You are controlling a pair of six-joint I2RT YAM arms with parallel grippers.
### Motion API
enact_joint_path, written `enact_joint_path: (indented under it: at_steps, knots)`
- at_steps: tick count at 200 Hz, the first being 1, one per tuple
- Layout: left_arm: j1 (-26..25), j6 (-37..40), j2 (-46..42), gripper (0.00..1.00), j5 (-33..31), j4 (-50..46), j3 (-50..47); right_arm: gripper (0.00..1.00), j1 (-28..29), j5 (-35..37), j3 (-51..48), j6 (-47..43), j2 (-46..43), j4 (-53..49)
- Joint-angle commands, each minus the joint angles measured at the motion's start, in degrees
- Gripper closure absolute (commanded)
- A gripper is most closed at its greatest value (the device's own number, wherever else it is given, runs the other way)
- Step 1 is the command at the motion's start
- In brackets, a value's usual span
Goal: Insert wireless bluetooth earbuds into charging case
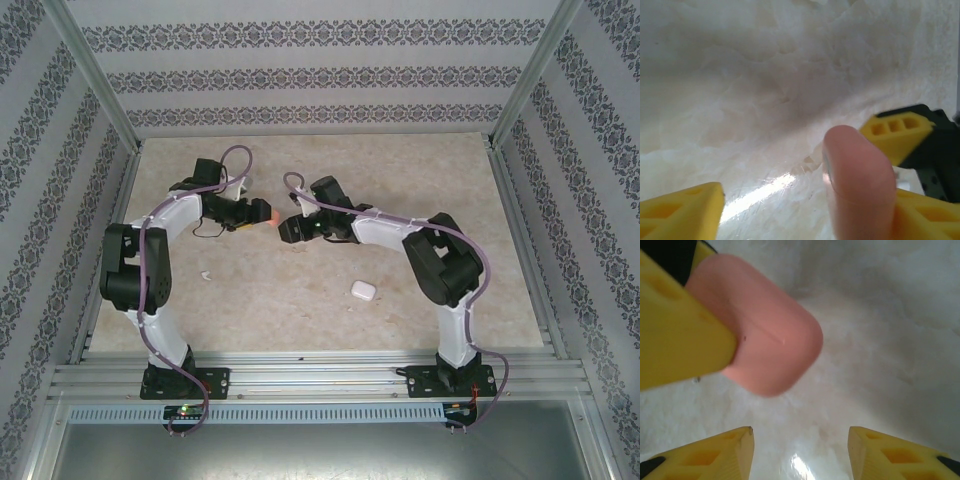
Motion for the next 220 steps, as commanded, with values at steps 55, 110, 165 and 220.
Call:
enact_joint_path:
  at_steps: [55,110,165,220]
  knots:
    - [0.6,-3.0,3.4,0.39,9.3,0.6,0.1,0.51,0.2,-1.1,4.7,8.3,7.3,10.9]
    - [0.6,-0.4,1.1,0.37,5.5,-2.2,-0.4,0.53,-0.4,2.1,2.8,8.6,4.4,8.2]
    - [0.3,3.1,-3.9,0.37,-2.2,-6.0,-2.5,0.39,-2.3,19.7,3.2,6.6,-10.1,-30.0]
    - [-6.1,4.8,-6.9,0.34,-13.0,-7.3,-3.7,0.26,-1.9,28.9,-10.8,21.6,-26.5,-47.2]
